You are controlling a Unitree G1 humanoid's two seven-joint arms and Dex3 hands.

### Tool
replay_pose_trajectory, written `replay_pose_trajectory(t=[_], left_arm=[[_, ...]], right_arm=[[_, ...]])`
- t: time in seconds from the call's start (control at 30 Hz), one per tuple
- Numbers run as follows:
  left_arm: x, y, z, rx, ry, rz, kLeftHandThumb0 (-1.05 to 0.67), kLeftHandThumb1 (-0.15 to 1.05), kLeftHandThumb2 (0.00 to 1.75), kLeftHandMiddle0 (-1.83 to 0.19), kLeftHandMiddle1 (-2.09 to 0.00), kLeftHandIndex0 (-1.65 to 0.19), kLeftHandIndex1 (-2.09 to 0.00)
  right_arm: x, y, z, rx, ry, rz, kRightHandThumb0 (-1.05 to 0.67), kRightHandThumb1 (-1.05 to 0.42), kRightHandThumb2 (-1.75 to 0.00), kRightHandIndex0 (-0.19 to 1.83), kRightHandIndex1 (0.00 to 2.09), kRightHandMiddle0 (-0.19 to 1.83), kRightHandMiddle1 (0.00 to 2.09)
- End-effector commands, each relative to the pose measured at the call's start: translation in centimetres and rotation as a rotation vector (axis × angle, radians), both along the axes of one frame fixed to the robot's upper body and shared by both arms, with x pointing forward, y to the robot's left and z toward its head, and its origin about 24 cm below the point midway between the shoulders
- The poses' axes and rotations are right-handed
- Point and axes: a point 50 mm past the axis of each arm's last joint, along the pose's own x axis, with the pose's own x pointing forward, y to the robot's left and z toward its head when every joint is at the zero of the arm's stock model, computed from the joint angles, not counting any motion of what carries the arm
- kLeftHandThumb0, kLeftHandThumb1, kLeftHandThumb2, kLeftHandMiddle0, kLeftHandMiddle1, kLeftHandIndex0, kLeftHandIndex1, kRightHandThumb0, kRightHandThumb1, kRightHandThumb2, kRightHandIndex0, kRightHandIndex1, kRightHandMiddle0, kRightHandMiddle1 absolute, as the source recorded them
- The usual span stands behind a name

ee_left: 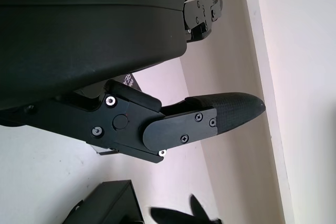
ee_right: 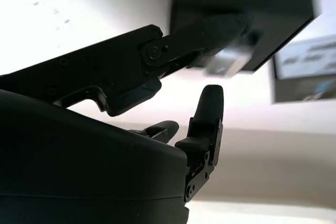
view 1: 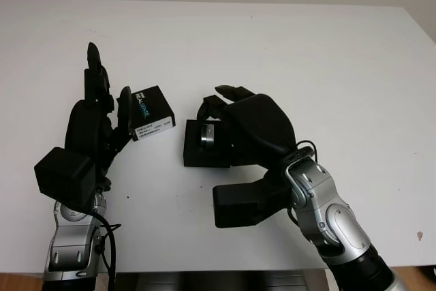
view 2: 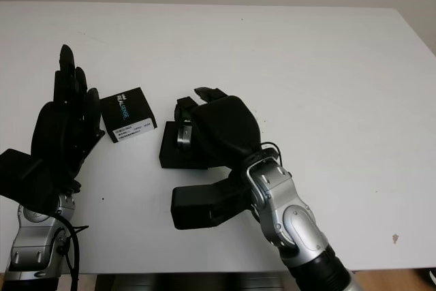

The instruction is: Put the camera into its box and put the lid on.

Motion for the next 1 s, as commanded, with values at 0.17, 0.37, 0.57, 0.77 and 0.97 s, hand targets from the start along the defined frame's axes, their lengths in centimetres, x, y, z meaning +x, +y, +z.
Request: replay_pose_trajectory(t=[0.17, 0.37, 0.57, 0.77, 0.97], left_arm=[[-0.07, -0.15, 0.16, 0.000, -0.010, -0.003, -0.74, 1.05, 0.64, 0.19, 0.00, 0.19, 0.00], [-0.08, -0.12, 0.13, 0.008, -0.005, 0.001, -0.73, 1.05, 0.65, 0.19, 0.00, 0.19, 0.00], [-0.18, -0.13, 0.17, 0.004, -0.009, -0.004, -0.73, 1.05, 0.64, 0.19, 0.00, 0.19, 0.00], [-0.06, -0.16, 0.19, 0.004, -0.010, -0.001, -0.74, 1.05, 0.64, 0.19, 0.00, 0.19, 0.00], [-0.07, -0.22, 0.12, 0.006, -0.009, 0.000, -0.74, 1.05, 0.64, 0.19, 0.00, 0.19, 0.00]], right_arm=[[-0.46, -0.61, 0.82, 0.034, -0.036, -0.011, -0.62, -0.93, -0.06, 0.40, 0.21, 0.34, 1.10], [-0.46, -0.76, 0.97, 0.009, -0.042, -0.033, -0.62, -0.96, -0.06, 0.42, 0.22, 0.39, 1.04], [-0.38, -0.73, 0.78, 0.003, -0.032, -0.040, -0.60, -0.99, -0.06, 0.43, 0.22, 0.40, 1.01], [-0.49, -0.52, 0.42, 0.008, -0.002, -0.022, -0.59, -0.97, -0.05, 0.40, 0.19, 0.35, 0.92], [-0.61, -0.18, 0.39, 0.008, 0.048, 0.011, -0.61, -0.96, -0.05, 0.35, 0.16, 0.30, 0.86]])
